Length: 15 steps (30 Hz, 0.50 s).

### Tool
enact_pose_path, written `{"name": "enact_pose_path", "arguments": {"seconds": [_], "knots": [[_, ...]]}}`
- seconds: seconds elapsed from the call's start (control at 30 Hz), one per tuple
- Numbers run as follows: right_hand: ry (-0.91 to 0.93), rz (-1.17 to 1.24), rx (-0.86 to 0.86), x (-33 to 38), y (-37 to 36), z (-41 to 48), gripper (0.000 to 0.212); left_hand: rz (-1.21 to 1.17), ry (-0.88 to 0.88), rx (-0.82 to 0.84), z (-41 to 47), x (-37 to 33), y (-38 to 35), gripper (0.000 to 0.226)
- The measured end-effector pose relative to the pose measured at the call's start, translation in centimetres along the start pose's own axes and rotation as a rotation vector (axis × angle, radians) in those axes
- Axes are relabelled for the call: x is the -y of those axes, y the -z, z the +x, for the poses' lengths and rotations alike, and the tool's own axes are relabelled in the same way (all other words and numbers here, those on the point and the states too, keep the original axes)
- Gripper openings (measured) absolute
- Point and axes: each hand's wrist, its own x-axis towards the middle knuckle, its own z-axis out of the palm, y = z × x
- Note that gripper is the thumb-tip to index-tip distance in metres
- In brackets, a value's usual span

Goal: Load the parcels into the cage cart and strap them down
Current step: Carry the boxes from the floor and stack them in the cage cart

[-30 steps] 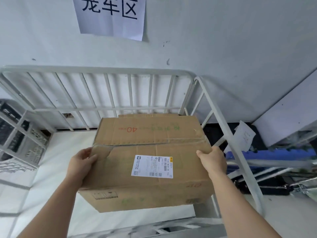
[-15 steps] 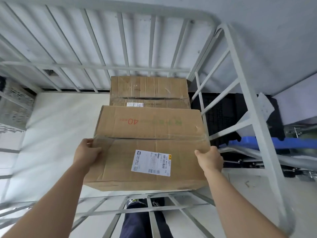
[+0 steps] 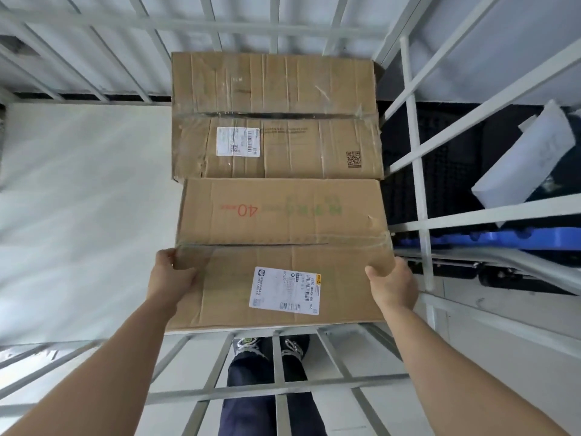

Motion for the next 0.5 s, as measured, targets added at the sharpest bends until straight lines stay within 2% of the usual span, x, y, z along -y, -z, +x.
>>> {"name": "enact_pose_path", "arguments": {"seconds": [0.17, 0.27, 0.37, 0.43, 0.5], "knots": [[-0.013, -0.001, 0.007, -1.1, -2.6, 2.8, 0.045, 0.013, 0.011, 0.048, 2.3, 1.5, -3.0, 0.06], [-0.029, -0.007, 0.04, -1.6, -4.0, 3.7, 0.047, 0.041, 0.029, 0.058, 2.9, 2.8, -4.5, 0.063], [-0.009, -0.049, 0.098, -1.9, -5.3, 3.8, 0.066, 0.059, 0.028, 0.066, 3.3, 3.7, -5.4, 0.068], [0.056, -0.099, 0.098, -1.7, -5.8, 3.7, 0.081, 0.085, 0.016, 0.064, 3.6, 3.8, -5.7, 0.072], [0.137, -0.163, 0.081, -1.6, -6.3, 3.8, 0.087, 0.133, 0.007, 0.059, 3.7, 3.4, -5.9, 0.074]]}}
